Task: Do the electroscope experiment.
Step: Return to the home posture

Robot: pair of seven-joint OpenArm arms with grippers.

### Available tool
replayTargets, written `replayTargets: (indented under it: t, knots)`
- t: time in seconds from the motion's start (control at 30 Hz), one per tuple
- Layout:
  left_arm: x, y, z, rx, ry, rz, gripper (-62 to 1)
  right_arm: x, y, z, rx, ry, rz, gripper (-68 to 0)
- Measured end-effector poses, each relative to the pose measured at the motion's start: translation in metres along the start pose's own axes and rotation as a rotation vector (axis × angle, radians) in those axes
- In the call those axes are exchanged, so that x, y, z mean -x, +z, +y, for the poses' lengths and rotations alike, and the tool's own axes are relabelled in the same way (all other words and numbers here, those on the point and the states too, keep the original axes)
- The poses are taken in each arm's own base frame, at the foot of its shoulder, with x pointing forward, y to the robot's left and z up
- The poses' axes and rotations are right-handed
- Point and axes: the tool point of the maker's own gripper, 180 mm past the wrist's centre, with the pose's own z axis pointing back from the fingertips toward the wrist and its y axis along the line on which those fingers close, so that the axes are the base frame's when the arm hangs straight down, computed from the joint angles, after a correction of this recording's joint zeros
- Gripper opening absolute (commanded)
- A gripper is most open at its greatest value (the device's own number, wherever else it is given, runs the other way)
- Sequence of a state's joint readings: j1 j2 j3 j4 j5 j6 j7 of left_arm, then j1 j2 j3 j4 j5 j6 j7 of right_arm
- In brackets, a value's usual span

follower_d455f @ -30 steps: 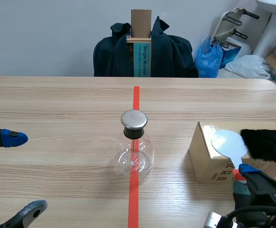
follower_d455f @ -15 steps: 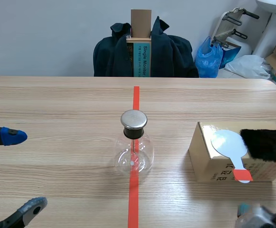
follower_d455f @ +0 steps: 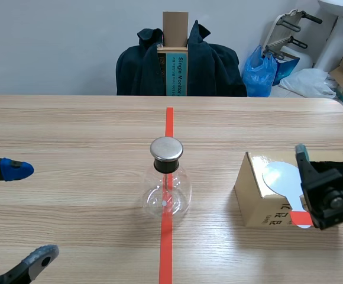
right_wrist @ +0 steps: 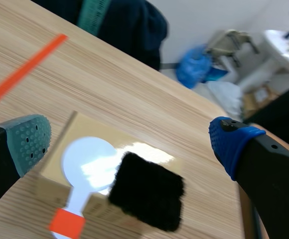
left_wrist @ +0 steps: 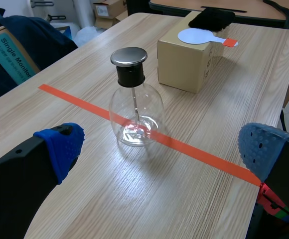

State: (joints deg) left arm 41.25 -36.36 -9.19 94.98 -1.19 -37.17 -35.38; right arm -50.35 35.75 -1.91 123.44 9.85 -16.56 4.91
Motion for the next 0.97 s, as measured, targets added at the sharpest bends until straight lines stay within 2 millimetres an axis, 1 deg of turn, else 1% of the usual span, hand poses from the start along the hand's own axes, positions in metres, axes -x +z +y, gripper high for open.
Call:
replayTargets:
  t: [0.07, 0.13, 0.23, 0.37, 0.43, 0.67, 0.97]
  knots:
    - [0.0, 0.0, 0.0, -0.001, 0.002, -0.001, 1.4, -0.009, -0.007, 0.006, -0.063, -0.03, -0.034, 0.4]
    - [-0.001, 0.0, 0.001, -0.004, 0.004, -0.005, 1.4, -0.019, -0.013, 0.015, -0.138, -0.039, -0.064, 0.4]
    - [-0.001, 0.0, 0.001, -0.003, 0.004, -0.004, 1.4, -0.027, -0.017, 0.03, -0.242, -0.057, -0.088, 0.4]
    - [-0.001, 0.0, 0.001, -0.004, 0.004, -0.005, 1.4, -0.039, -0.02, 0.035, -0.289, -0.13, -0.125, 0.4]
    - [-0.001, 0.0, 0.001, -0.004, 0.004, -0.005, 1.4, -0.044, -0.019, 0.04, -0.322, -0.138, -0.141, 0.4]
    - [-0.001, 0.0, 0.001, -0.004, 0.004, -0.004, 1.4, -0.042, -0.013, 0.065, -0.405, -0.115, -0.137, 0.4]
    - [-0.001, 0.0, 0.001, -0.004, 0.004, -0.004, 1.4, -0.042, -0.012, 0.067, -0.409, -0.119, -0.135, 0.4]
